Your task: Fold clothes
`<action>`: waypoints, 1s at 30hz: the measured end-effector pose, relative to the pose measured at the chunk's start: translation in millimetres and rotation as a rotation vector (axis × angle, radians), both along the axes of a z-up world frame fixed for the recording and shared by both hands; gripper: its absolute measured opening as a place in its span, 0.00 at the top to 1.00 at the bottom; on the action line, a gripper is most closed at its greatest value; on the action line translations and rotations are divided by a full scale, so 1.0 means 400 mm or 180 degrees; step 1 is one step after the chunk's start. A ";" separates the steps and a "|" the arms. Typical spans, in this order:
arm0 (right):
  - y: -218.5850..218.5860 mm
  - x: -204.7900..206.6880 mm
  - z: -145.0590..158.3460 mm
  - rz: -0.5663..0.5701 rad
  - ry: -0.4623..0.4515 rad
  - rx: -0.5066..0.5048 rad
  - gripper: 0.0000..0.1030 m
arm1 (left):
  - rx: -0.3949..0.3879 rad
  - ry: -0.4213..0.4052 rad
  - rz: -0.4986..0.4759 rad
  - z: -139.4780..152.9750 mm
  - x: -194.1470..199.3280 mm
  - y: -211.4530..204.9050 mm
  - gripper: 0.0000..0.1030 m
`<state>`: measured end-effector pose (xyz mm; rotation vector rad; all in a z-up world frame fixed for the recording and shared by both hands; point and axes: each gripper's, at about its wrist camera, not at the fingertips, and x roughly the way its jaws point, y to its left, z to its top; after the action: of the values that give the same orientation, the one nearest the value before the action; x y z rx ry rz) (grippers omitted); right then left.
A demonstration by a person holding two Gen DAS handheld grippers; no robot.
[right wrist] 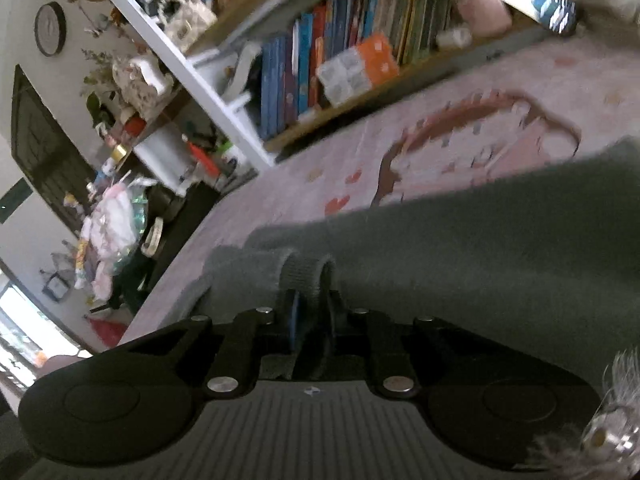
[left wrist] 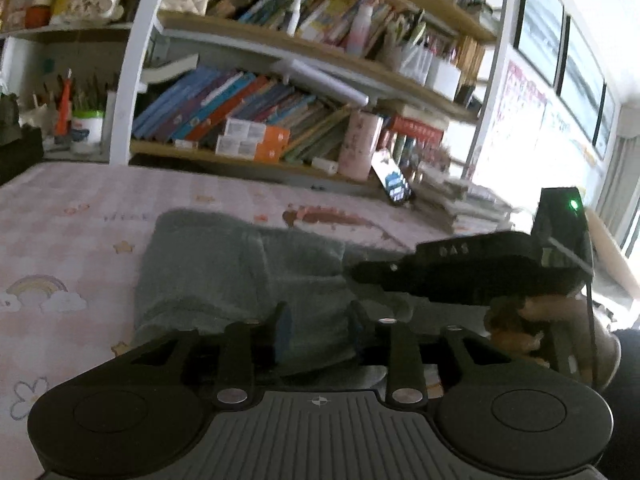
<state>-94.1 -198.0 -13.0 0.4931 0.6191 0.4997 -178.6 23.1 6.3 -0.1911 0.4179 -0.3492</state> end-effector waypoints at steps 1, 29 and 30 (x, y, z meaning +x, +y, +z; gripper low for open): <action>-0.002 -0.015 0.011 -0.0015 -0.0076 -0.0033 0.87 | -0.0026 -0.0047 0.0010 0.007 -0.005 0.003 0.63; -0.170 -0.215 0.069 -0.0471 0.0071 -0.0631 0.20 | -0.0025 -0.0374 0.0267 0.001 -0.098 -0.020 0.00; -0.189 -0.219 0.068 -0.0558 0.0121 -0.0627 0.19 | -0.0025 -0.0367 0.0263 -0.001 -0.099 -0.017 0.00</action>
<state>-181.7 -273.6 14.0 0.3667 0.6476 0.2604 -218.2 16.1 6.0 -0.1942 0.2938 -0.2792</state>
